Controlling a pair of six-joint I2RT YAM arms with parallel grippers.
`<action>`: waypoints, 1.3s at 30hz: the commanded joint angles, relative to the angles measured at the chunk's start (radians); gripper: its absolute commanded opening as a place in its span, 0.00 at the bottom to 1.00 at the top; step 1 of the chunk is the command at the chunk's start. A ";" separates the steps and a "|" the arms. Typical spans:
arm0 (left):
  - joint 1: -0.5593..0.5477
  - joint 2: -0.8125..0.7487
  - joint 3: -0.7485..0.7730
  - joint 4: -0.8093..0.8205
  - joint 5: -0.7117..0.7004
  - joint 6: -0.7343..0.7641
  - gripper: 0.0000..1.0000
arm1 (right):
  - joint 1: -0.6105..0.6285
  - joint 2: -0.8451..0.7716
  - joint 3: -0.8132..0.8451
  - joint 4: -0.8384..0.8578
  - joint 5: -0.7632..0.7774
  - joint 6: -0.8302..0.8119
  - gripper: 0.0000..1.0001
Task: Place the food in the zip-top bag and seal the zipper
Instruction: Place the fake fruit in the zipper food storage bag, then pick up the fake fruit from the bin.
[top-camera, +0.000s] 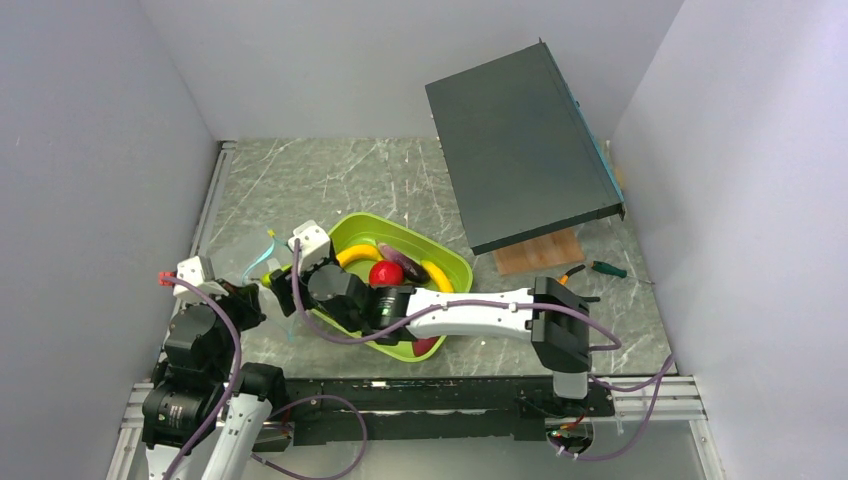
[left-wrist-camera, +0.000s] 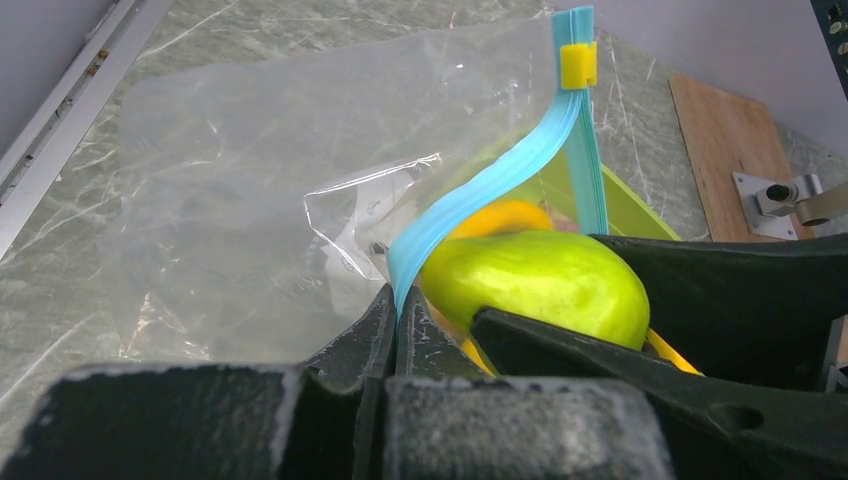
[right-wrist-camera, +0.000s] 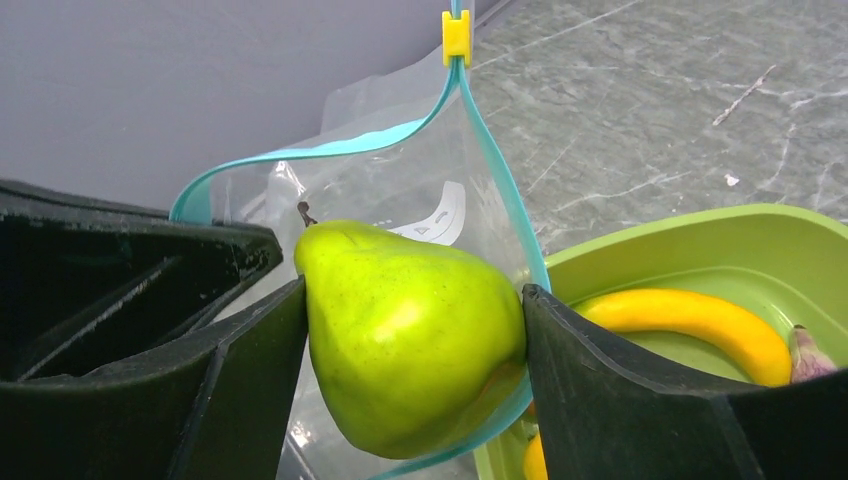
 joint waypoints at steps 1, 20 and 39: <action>-0.002 0.005 0.008 0.045 -0.001 0.004 0.00 | 0.006 0.043 0.104 -0.054 0.044 -0.012 0.79; -0.002 0.019 0.006 0.040 -0.011 -0.002 0.00 | -0.032 -0.206 -0.020 -0.098 -0.114 0.061 0.92; -0.002 -0.004 0.008 0.028 -0.026 -0.011 0.00 | -0.248 -0.231 -0.265 -0.279 -0.006 0.049 0.99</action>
